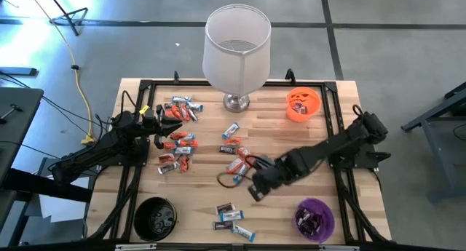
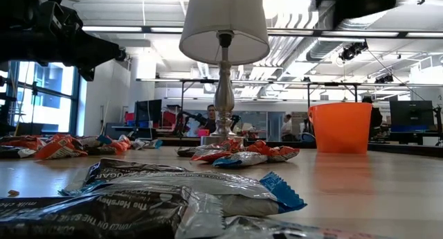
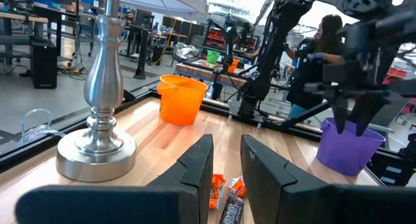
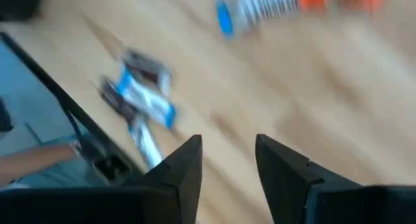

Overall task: Sort candy
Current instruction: Put the brown chocolate bar into the violet bucket

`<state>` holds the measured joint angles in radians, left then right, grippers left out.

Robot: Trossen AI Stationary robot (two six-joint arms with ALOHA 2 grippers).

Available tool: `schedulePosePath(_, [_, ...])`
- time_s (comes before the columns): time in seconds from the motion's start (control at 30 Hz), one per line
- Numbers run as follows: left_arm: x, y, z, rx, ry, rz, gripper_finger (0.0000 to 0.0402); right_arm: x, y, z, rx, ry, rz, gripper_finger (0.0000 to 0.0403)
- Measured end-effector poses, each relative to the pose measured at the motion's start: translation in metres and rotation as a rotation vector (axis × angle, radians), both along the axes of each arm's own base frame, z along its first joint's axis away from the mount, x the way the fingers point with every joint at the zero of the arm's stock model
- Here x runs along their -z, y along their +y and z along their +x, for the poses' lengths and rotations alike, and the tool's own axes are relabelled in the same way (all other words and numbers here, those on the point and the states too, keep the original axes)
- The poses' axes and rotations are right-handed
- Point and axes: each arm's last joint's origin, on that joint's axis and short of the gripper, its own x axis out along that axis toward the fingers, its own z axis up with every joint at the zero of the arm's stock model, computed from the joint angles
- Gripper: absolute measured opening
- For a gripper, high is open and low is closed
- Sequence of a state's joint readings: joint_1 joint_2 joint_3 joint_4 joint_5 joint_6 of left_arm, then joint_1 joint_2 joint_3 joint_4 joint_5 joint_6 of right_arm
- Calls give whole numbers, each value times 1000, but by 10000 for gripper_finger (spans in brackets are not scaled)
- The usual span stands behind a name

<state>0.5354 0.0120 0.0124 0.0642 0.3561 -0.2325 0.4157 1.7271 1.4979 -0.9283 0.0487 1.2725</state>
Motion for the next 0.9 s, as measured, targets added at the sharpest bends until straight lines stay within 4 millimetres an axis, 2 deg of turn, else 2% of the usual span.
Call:
schedulePosePath(0.17, [0,0,0,0,0,0,65,-2,-33,17,-129,-98,-189,138])
schedulePosePath(0.27, [0,0,0,0,0,0,64,3,-47,25,-296,-108,-300,138])
schedulePosePath(0.43, [0,0,0,0,0,0,65,22,-59,48,-620,-148,-476,138])
schedulePosePath(0.6, [0,0,0,0,0,0,65,46,-73,73,-803,-174,-604,138])
schedulePosePath(0.73, [0,0,0,0,0,0,65,64,-92,86,-828,-143,-670,138])
schedulePosePath(0.9, [0,0,0,0,0,0,65,83,-124,95,-676,-94,-616,138])
